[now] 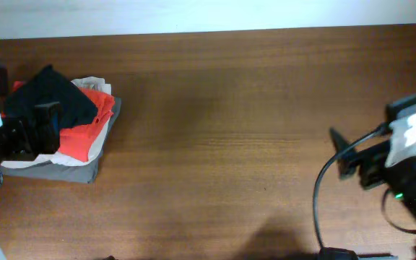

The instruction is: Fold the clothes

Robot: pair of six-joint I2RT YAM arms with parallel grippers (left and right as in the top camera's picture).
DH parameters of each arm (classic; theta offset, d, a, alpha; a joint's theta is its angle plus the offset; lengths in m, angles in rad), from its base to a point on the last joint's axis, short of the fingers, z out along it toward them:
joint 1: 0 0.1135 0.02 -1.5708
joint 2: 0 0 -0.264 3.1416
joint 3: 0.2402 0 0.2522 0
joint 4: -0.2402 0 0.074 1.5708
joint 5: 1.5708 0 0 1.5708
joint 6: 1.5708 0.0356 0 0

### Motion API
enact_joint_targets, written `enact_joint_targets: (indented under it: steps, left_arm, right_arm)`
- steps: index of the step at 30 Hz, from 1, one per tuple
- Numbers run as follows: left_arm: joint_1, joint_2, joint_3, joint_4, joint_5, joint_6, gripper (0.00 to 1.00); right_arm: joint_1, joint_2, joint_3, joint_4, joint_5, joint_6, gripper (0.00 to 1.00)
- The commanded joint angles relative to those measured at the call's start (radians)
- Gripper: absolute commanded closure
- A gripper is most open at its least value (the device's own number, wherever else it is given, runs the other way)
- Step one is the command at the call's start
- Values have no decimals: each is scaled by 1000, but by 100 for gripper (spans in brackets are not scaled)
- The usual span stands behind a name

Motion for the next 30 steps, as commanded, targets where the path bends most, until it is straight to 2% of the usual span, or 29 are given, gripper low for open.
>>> enact_joint_targets:
  steps: [1, 7, 10, 11, 17, 21, 30]
  left_arm:
    - [2, 2, -3, 0, 17, 11, 1]
    - [2, 2, -3, 0, 17, 11, 1]
    - [2, 2, -3, 0, 17, 11, 1]
    - [2, 2, -3, 0, 17, 11, 1]
    - [2, 2, -3, 0, 17, 11, 1]
    - [2, 2, -3, 0, 17, 11, 1]
    - [2, 2, -3, 0, 17, 11, 1]
  right_arm:
    - [-6, -145, -248, 89, 22, 23, 1]
    - [-6, -449, -692, 233, 22, 45, 1]
    - [-5, -559, -845, 270, 21, 46, 1]
    - [-6, -618, -930, 307, 17, 65, 1]
    - [-6, -780, -1180, 467, 17, 207, 1]
    - [-5, -792, -1275, 540, 2, 211, 1]
    - [-6, -792, -1278, 559, 0, 210, 1]
